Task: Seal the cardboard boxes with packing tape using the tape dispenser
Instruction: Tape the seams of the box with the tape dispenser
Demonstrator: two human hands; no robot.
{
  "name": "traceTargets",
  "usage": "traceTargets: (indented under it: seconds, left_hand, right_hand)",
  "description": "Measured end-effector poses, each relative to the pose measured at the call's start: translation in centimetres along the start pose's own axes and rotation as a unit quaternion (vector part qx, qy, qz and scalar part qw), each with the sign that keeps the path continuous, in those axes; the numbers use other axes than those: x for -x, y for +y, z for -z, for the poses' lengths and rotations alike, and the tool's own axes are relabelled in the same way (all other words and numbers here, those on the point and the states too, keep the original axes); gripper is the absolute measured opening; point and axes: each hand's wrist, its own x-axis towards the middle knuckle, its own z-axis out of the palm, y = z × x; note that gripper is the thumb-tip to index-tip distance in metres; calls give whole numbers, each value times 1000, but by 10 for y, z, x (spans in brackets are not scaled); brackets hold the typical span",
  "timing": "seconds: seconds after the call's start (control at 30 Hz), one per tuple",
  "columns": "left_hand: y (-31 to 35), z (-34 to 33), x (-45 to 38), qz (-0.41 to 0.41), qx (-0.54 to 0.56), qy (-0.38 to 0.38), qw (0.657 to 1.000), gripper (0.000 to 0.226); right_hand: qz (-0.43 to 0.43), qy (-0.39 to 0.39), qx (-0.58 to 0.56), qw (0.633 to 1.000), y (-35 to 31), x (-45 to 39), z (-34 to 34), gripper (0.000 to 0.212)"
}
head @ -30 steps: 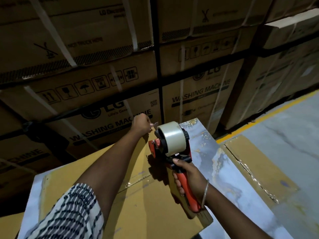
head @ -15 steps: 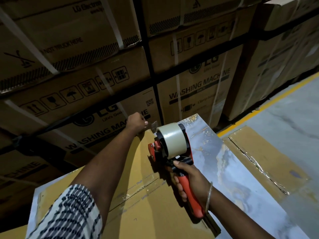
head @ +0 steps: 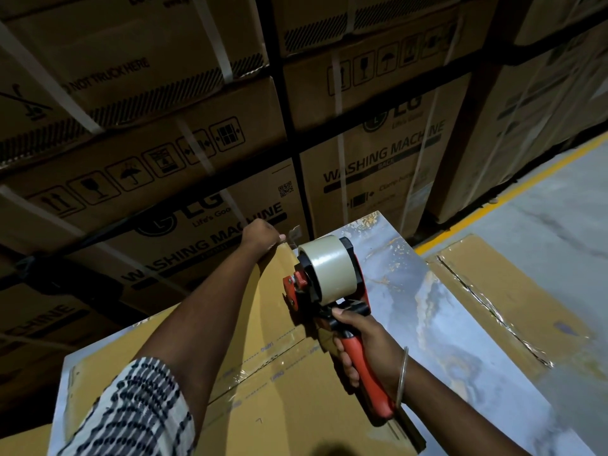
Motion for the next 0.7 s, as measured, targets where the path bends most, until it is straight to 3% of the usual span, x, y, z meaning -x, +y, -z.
traceTargets:
  seconds: [0.23,0.33,0.43,0.53,0.7]
  left_hand:
    - [-11,-4,10,3,-55,-8,998,43]
    - [-21,-7,20,-1,-16,84,996,45]
    - [-24,-10,41,-74,7,156,985,34]
    - [-30,-12,56,-134,-50,131,981,38]
    - [-39,-12,60,-125,-59,136,981,45]
  right_hand:
    - [-29,15,-5,999,-1,1,0,54]
    - [-47,18,-8,999,-2,1,-1,54]
    - [-47,26,1,999,-4,1,-2,54]
    - [-46,30,0,999,-6,2,-4,55]
    - [-37,45,22,998,-7,3,-8,58]
